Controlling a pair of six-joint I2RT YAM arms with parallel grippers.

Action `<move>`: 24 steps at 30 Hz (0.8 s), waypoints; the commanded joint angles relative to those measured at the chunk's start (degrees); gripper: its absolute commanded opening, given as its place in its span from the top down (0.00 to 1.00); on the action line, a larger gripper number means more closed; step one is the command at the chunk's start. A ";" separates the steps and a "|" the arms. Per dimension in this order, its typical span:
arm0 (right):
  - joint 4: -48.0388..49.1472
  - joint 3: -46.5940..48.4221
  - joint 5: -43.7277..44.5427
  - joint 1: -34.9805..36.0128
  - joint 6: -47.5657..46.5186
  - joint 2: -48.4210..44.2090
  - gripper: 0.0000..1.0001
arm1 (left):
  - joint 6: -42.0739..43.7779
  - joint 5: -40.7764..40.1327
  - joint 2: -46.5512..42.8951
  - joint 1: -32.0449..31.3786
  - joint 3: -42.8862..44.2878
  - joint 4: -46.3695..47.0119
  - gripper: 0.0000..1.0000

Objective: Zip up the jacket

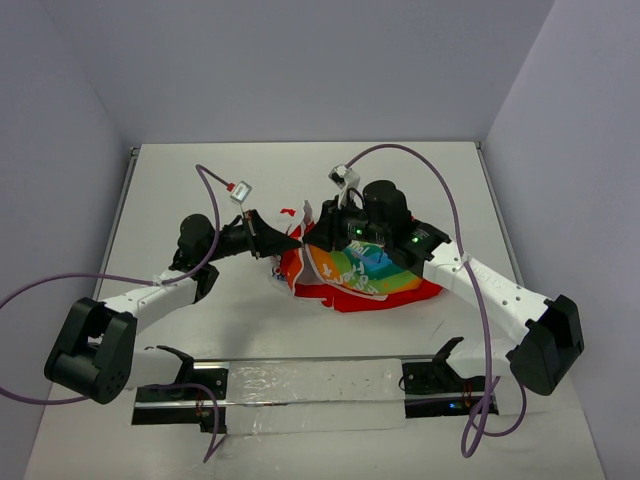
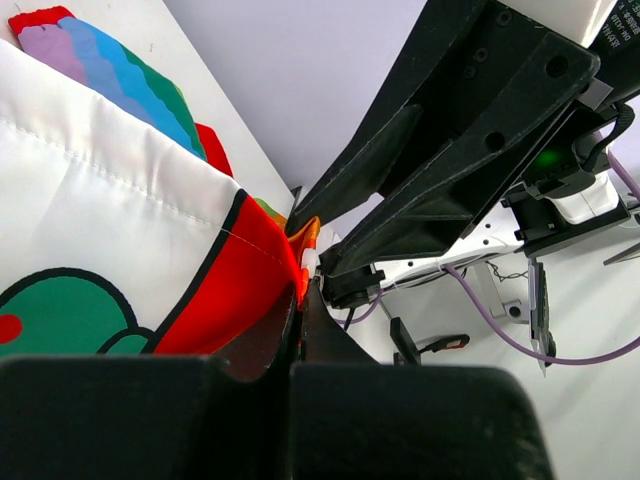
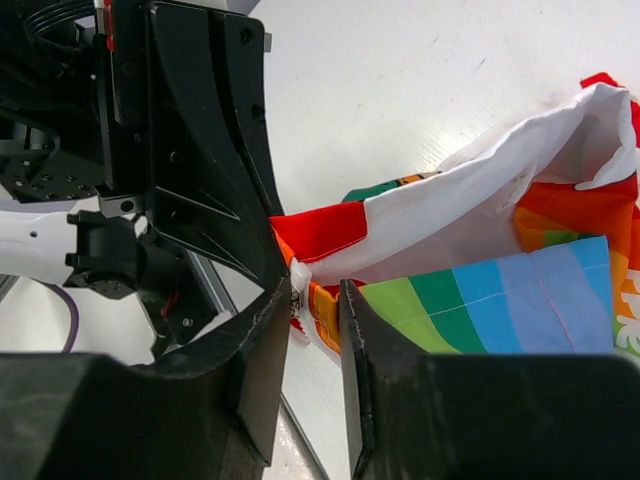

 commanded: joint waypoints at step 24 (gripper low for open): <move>9.08 -1.86 1.78 -0.70 4.01 -2.90 1.00 | -0.24 2.42 -0.72 -0.30 2.12 3.67 1.00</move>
